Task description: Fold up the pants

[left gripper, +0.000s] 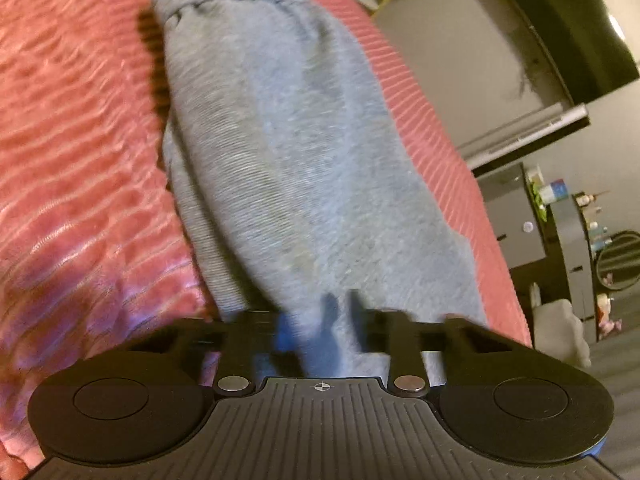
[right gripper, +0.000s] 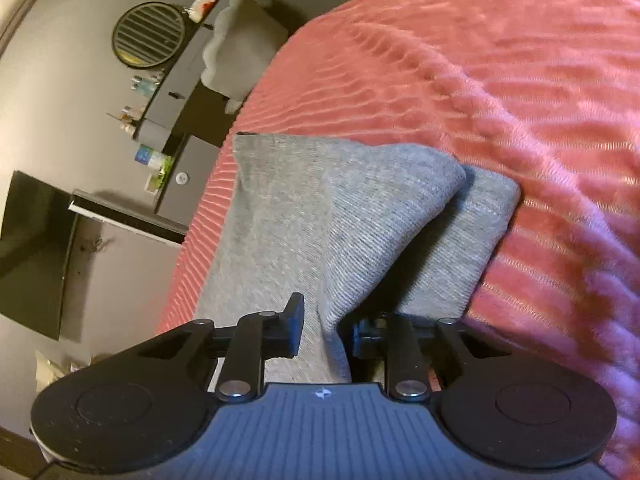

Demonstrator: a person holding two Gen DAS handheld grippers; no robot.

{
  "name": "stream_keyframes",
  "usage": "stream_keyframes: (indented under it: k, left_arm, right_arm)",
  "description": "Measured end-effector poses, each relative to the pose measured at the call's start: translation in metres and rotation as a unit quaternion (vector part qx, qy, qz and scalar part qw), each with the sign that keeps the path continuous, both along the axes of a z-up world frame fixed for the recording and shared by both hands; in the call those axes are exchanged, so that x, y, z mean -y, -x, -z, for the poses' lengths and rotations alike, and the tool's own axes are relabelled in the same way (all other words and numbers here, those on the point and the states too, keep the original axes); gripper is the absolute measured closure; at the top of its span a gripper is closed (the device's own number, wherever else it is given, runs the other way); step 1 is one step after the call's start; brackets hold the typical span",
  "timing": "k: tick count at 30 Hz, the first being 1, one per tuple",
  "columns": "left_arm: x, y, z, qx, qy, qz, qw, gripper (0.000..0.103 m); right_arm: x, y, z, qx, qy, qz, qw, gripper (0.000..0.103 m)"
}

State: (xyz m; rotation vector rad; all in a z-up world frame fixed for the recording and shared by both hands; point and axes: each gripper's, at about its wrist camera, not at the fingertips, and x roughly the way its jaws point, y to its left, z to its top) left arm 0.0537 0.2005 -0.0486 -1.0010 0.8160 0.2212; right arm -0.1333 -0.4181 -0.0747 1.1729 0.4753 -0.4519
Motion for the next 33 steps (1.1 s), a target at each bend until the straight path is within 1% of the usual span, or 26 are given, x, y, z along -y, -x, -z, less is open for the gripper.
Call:
stream_keyframes:
  k: [1, 2, 4, 7, 9, 10, 11, 12, 13, 14, 15, 16, 17, 18, 19, 21, 22, 23, 24, 25, 26, 27, 28, 29, 31, 33]
  left_arm:
    - [-0.001, 0.001, -0.001, 0.0, 0.0, 0.003, 1.0, 0.092]
    - [-0.002, 0.004, -0.005, 0.005, -0.004, 0.006, 1.0, 0.092]
    - [0.001, 0.009, -0.014, 0.024, -0.021, 0.015, 0.9994, 0.093]
    - [0.01, 0.018, -0.026, 0.047, -0.051, 0.03, 0.9972, 0.093]
    - [0.011, 0.02, -0.024, 0.032, -0.065, 0.034, 0.9968, 0.091]
    - [0.009, 0.02, -0.017, 0.009, -0.069, 0.03, 0.9972, 0.089]
    - [0.008, 0.022, -0.01, -0.018, -0.074, 0.02, 0.9969, 0.086]
    - [0.005, 0.024, -0.005, -0.039, -0.077, 0.008, 0.9962, 0.083]
    - [0.0, 0.031, -0.002, -0.044, -0.072, -0.004, 0.9964, 0.078]
    - [-0.004, 0.038, -0.003, -0.042, -0.07, -0.018, 0.9965, 0.068]
    - [-0.007, 0.047, -0.009, -0.041, -0.084, -0.037, 0.995, 0.059]
    - [-0.008, 0.054, -0.018, -0.039, -0.118, -0.055, 0.9908, 0.056]
    - [-0.007, 0.059, -0.027, -0.035, -0.154, -0.066, 0.9852, 0.048]
    - [-0.004, 0.064, -0.038, -0.023, -0.196, -0.078, 0.9771, 0.039]
    - [0.001, 0.066, -0.046, -0.006, -0.224, -0.086, 0.9708, 0.033]
    - [0.019, 0.062, -0.059, 0.043, -0.265, -0.081, 0.9599, 0.012]
    - [0.032, 0.055, -0.063, 0.061, -0.279, -0.065, 0.9562, 0.008]
    - [0.044, 0.044, -0.064, 0.075, -0.279, -0.045, 0.9562, 0.007]
    - [0.056, 0.036, -0.063, 0.095, -0.266, -0.02, 0.9592, 0.007]
    - [0.068, 0.025, -0.057, 0.113, -0.24, 0.011, 0.9642, 0.007]
    - [0.077, 0.015, -0.052, 0.122, -0.218, 0.035, 0.9678, 0.007]
    - [0.087, 0.004, -0.043, 0.125, -0.189, 0.066, 0.9717, 0.007]
    - [0.094, -0.007, -0.036, 0.123, -0.172, 0.087, 0.9735, 0.007]
    - [0.099, -0.017, -0.029, 0.114, -0.165, 0.099, 0.9747, 0.007]
    - [0.103, -0.034, -0.019, 0.1, -0.162, 0.117, 0.9747, 0.008]
    - [0.099, -0.046, -0.011, 0.078, -0.18, 0.119, 0.9735, 0.012]
  right_arm:
    - [0.0, -0.001, -0.001, -0.002, 0.004, -0.004, 1.0, 0.086]
    - [-0.003, -0.005, -0.005, -0.01, 0.014, -0.008, 1.0, 0.098]
    - [-0.01, -0.008, -0.02, -0.015, 0.052, -0.008, 0.999, 0.098]
    - [-0.018, -0.002, -0.047, 0.004, 0.113, -0.001, 0.994, 0.098]
    - [-0.024, 0.001, -0.059, -0.009, 0.159, 0.006, 0.987, 0.098]
    - [-0.025, 0.001, -0.059, -0.02, 0.171, 0.005, 0.985, 0.098]
    - [-0.024, -0.002, -0.055, -0.043, 0.176, 0.003, 0.983, 0.097]
    - [-0.021, -0.006, -0.046, -0.081, 0.173, -0.002, 0.982, 0.095]
    - [-0.017, -0.007, -0.04, -0.119, 0.17, 0.003, 0.978, 0.093]
    - [-0.014, -0.003, -0.036, -0.139, 0.171, 0.017, 0.975, 0.093]
    - [-0.012, 0.006, -0.038, -0.125, 0.172, 0.034, 0.977, 0.093]
    - [-0.011, 0.012, -0.043, -0.125, 0.178, 0.052, 0.975, 0.087]
    - [-0.013, 0.013, -0.051, -0.137, 0.199, 0.07, 0.968, 0.082]
    - [-0.016, 0.014, -0.059, -0.148, 0.227, 0.085, 0.959, 0.08]
    - [-0.021, 0.013, -0.066, -0.148, 0.249, 0.094, 0.952, 0.079]
    - [-0.037, 0.004, -0.08, -0.124, 0.281, 0.082, 0.948, 0.076]
    - [-0.047, -0.005, -0.083, -0.109, 0.286, 0.064, 0.95, 0.069]
    - [-0.064, -0.021, -0.085, -0.091, 0.287, 0.027, 0.953, 0.062]
    - [-0.081, -0.038, -0.084, -0.079, 0.287, -0.015, 0.954, 0.06]
    - [-0.098, -0.053, -0.082, -0.069, 0.284, -0.055, 0.955, 0.056]
    - [-0.122, -0.075, -0.077, -0.047, 0.263, -0.12, 0.956, 0.055]
    - [-0.139, -0.091, -0.071, -0.022, 0.232, -0.17, 0.957, 0.054]
    - [-0.155, -0.105, -0.064, 0.003, 0.192, -0.215, 0.957, 0.046]
    - [-0.171, -0.121, -0.056, 0.023, 0.142, -0.258, 0.955, 0.044]
    - [-0.2, -0.15, -0.036, 0.052, 0.043, -0.312, 0.948, 0.04]
    - [-0.213, -0.171, -0.019, 0.053, 0.002, -0.337, 0.94, 0.04]
